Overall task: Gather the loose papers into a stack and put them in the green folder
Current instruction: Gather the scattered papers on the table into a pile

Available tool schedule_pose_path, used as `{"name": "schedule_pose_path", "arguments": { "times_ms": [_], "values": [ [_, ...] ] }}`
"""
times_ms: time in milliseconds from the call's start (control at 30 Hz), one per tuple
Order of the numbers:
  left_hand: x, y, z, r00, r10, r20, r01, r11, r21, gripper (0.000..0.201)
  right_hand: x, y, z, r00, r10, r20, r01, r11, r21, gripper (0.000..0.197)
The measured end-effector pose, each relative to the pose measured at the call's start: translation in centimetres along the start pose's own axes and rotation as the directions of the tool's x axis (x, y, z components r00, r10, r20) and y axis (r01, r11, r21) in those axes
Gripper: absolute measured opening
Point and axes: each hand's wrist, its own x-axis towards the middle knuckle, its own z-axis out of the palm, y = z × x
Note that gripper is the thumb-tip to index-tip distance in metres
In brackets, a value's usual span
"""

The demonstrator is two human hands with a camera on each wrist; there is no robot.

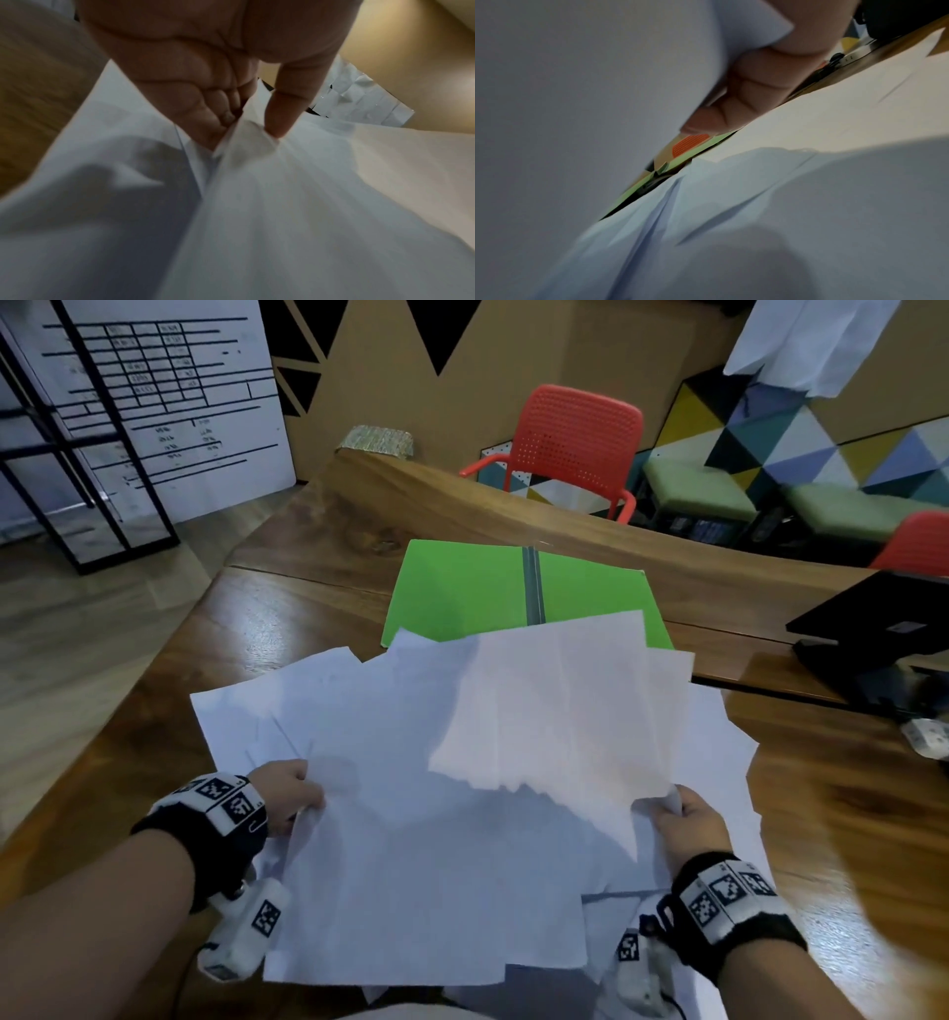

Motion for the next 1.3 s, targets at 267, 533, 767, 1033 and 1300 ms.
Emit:
{"name": "schedule_pose_path", "arguments": {
  "times_ms": [267,533,767,1033,1300],
  "values": [
    [-0.1,0.3,4.1,0.987,0.138,0.086,-0.130,0.987,-0.096,0.037,-2.5,-0.4,3.3,0.989,0.039,0.145,-0.052,0.995,0.090,0.022],
    [0.9,-0.9,2.8,0.996,0.086,0.002,-0.085,0.988,-0.131,0.034,-0.6,-0.8,0.1,0.994,-0.014,-0.108,0.009,0.999,-0.043,0.024],
    [0.4,-0.3,3.8,0.988,0.132,0.086,-0.098,0.942,-0.320,0.034,-1.1,-0.8,1.7,1.000,-0.005,0.005,0.005,1.000,0.018,0.016],
    [0.0,-0.8,4.8,0.990,0.142,0.025,-0.129,0.948,-0.292,0.081,-3.2,1.3,5.4,0.890,0.169,0.424,-0.157,0.986,-0.063,0.031],
    [0.6,-1.3,5.5,0.995,0.090,-0.034,-0.096,0.895,-0.436,0.050,-3.4,1.5,5.6,0.974,0.140,0.179,-0.154,0.986,0.064,0.021]
  ]
}}
